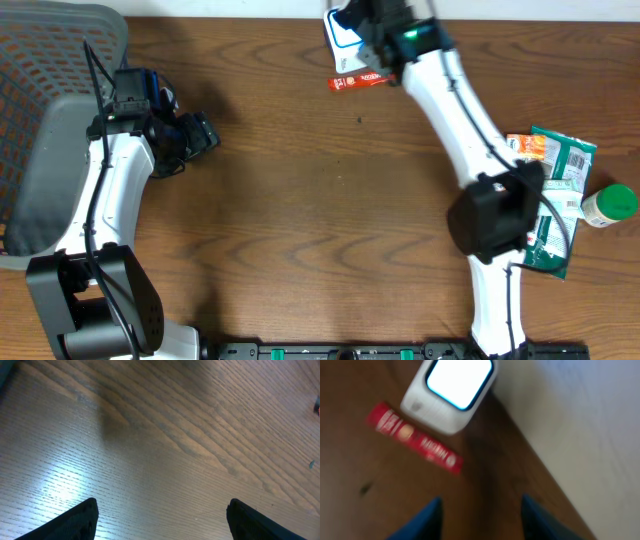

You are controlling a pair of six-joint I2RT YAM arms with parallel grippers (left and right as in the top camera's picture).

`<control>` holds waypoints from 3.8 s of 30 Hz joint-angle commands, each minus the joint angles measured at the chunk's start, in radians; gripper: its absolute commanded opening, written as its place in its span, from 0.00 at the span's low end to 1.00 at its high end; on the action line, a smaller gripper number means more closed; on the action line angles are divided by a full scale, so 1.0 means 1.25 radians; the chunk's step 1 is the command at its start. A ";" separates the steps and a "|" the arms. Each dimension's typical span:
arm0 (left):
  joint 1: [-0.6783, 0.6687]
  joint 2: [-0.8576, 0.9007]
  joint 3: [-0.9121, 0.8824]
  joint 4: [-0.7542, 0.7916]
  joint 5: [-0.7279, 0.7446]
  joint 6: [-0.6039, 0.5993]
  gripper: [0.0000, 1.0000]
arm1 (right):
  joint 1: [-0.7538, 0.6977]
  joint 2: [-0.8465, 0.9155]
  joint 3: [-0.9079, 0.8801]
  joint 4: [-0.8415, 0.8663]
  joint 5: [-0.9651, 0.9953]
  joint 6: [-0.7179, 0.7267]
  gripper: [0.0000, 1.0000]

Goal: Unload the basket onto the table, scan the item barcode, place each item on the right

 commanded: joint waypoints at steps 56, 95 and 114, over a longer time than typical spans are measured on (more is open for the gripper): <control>0.012 -0.003 -0.001 0.000 -0.014 -0.005 0.83 | -0.115 0.230 -0.016 -0.112 -0.544 0.007 0.63; 0.012 -0.003 -0.001 0.000 -0.014 -0.005 0.83 | -0.049 0.269 -0.068 0.121 -0.518 0.092 0.44; 0.012 -0.003 -0.001 0.000 -0.014 -0.005 0.83 | -0.028 0.197 -0.067 -0.033 -0.455 0.279 0.01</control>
